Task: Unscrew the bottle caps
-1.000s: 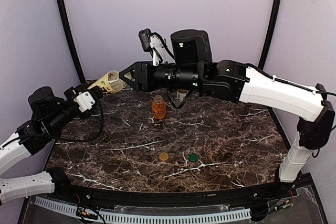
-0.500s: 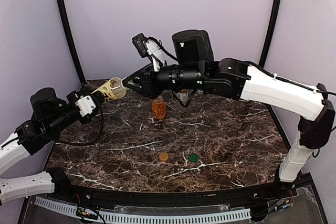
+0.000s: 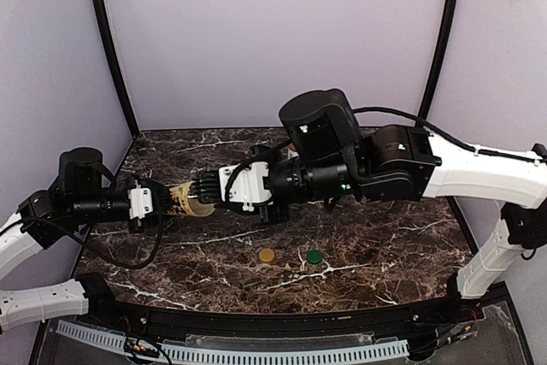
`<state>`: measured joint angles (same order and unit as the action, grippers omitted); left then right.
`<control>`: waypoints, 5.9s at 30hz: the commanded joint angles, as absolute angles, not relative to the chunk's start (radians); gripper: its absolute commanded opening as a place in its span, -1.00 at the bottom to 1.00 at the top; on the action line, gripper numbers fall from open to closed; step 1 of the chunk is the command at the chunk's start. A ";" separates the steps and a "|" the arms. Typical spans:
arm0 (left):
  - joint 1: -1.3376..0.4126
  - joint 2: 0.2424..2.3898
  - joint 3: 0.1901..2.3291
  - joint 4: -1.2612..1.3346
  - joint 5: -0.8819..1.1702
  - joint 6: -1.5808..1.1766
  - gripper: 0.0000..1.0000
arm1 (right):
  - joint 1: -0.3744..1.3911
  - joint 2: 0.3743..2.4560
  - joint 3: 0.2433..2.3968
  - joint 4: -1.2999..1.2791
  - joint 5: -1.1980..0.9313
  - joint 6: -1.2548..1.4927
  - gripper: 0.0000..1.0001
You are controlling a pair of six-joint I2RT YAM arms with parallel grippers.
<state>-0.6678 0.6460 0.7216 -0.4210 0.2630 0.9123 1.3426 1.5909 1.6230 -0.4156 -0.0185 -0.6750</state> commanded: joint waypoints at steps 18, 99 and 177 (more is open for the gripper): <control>-0.667 0.648 0.749 -0.575 0.275 0.966 -0.53 | 1.453 1.428 1.420 -0.369 0.254 -1.379 -1.00; -0.668 0.542 0.765 -0.681 0.368 0.928 -0.58 | 1.386 1.401 1.503 -0.373 -0.095 -0.687 -1.00; -0.608 0.591 0.785 -0.337 0.543 0.355 -0.64 | 1.187 1.631 1.584 0.226 -0.336 0.062 0.55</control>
